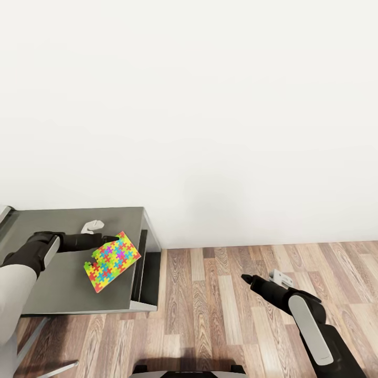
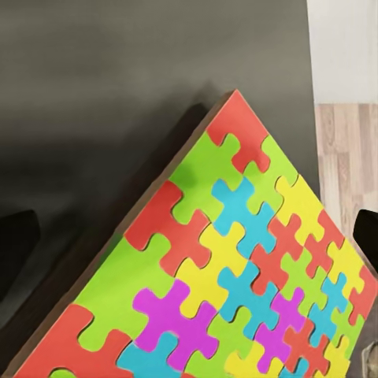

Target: Put all the toys in the child's room - the three board games (two on the bed and one on the table), the two jigsaw puzzles on the table, and the tennis ball on the table - inside the toy box on the table in the child's room.

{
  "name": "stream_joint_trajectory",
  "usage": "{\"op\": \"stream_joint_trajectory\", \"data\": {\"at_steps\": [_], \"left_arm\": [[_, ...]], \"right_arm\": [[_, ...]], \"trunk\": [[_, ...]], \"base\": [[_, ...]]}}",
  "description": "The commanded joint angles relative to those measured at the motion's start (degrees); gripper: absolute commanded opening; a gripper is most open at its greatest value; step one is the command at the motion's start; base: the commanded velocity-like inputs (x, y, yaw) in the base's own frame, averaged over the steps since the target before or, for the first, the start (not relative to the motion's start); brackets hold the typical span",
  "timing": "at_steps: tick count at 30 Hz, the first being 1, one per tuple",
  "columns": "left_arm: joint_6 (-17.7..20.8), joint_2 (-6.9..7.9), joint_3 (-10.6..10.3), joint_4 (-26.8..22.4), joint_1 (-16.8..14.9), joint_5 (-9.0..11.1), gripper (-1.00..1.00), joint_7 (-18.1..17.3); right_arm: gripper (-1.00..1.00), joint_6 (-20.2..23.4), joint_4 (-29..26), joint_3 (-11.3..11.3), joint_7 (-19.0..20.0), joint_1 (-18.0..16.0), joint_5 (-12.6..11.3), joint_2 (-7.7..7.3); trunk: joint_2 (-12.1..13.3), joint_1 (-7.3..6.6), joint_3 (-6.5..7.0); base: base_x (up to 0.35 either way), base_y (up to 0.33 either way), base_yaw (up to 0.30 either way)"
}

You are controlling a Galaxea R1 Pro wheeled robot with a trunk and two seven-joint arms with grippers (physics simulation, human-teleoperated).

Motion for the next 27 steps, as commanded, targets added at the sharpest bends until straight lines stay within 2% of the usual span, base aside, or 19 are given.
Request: {"op": "stream_joint_trajectory", "data": {"at_steps": [1, 12, 18, 24, 27], "left_arm": [[0.5, -0.07, 0.2, 3.6, 0.0, -0.8, 1.00, -0.3], [0.5, -0.01, 0.2, 3.6, 0.0, -0.8, 1.00, -0.8], [0.5, -0.03, 0.1, 3.6, 0.0, -0.9, 1.00, -4.1], [0.5, 0.02, -3.4, 3.5, 0.0, -0.8, 1.00, -5.3], [0.5, 0.01, -3.7, 3.6, 0.0, -0.7, 1.00, -5.5]], "right_arm": [[1.00, 0.2, -0.1, 0.0, -0.5, 0.0, -0.6, -0.01], [1.00, 0.2, 0.0, 0.1, -0.5, 0.0, -0.6, -0.01], [1.00, 0.2, 0.0, 0.1, -0.5, 0.0, -0.6, -0.01], [1.00, 0.2, 0.0, 0.1, -0.5, 0.0, -0.7, -0.01], [1.00, 0.2, 0.0, 0.1, -0.5, 0.0, -0.7, -0.01]], "trunk": [[-0.1, 0.05, -0.09], [-0.1, 0.05, -0.09], [-0.1, 0.05, -0.09], [-0.1, 0.05, -0.09], [-0.1, 0.05, -0.09]], "base": [[0.000, 0.000, 0.000], [0.000, 0.000, 0.000], [0.000, 0.000, 0.000], [0.000, 0.000, 0.000], [0.000, 0.000, 0.000]]}}
